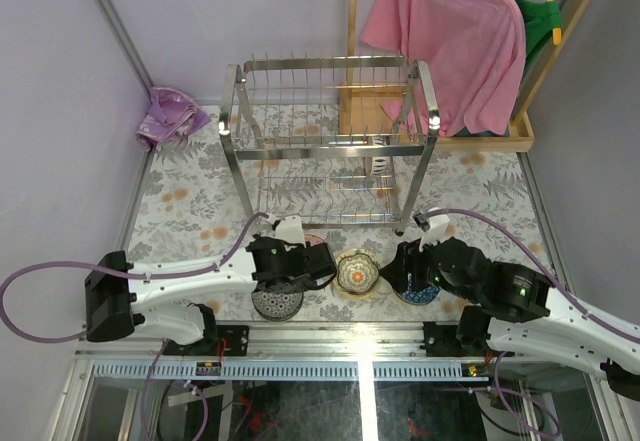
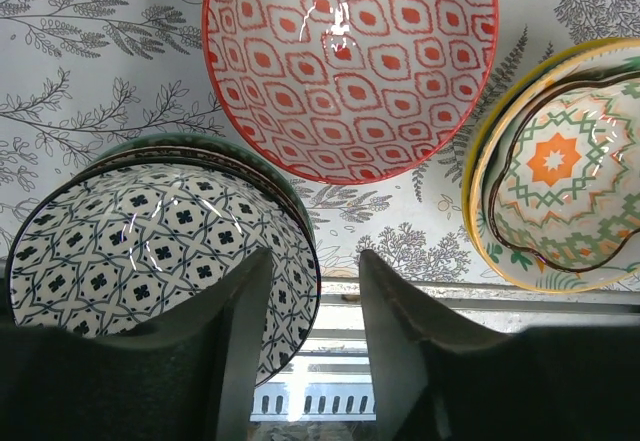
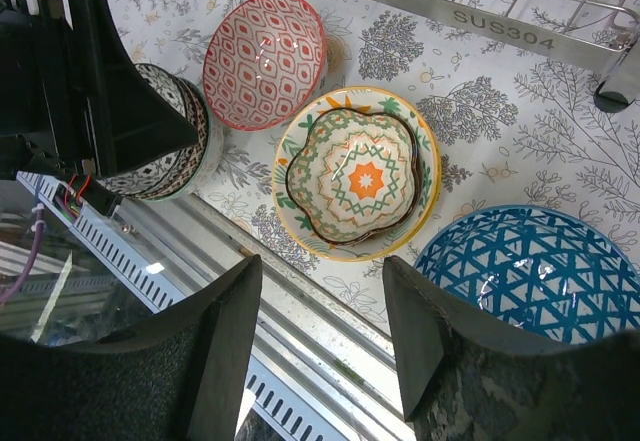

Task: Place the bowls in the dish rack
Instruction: Pick up the bowl from the center of the board, then place the bowl in the dish rack.

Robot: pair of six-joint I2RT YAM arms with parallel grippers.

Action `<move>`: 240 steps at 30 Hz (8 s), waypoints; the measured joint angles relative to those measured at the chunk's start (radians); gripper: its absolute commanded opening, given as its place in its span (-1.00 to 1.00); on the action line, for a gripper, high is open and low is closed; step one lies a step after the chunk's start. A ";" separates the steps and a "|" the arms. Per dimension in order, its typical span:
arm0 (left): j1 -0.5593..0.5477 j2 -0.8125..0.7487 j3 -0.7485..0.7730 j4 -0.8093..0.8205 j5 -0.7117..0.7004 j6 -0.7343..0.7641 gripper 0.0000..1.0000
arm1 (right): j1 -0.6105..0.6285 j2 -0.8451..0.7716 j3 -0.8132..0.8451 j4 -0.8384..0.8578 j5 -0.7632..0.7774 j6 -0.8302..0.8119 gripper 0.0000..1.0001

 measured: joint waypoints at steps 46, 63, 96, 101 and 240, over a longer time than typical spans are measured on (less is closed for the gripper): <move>-0.013 -0.071 0.178 -0.138 -0.072 0.010 -1.00 | 0.000 0.041 -0.057 0.040 -0.008 -0.018 0.18; -0.014 -0.188 0.172 0.039 -0.190 0.077 -1.00 | 0.000 0.062 -0.045 0.037 -0.004 -0.027 0.18; 0.051 0.279 0.228 0.835 -0.383 0.643 -1.00 | 0.000 -0.135 0.145 -0.219 0.069 -0.004 0.19; 0.090 0.362 0.250 0.940 -0.367 0.694 -1.00 | 0.000 -0.143 0.148 -0.224 0.070 -0.002 0.19; 0.476 0.418 0.010 1.454 0.201 0.346 -0.58 | -0.203 0.183 0.151 0.010 -0.010 -0.033 0.27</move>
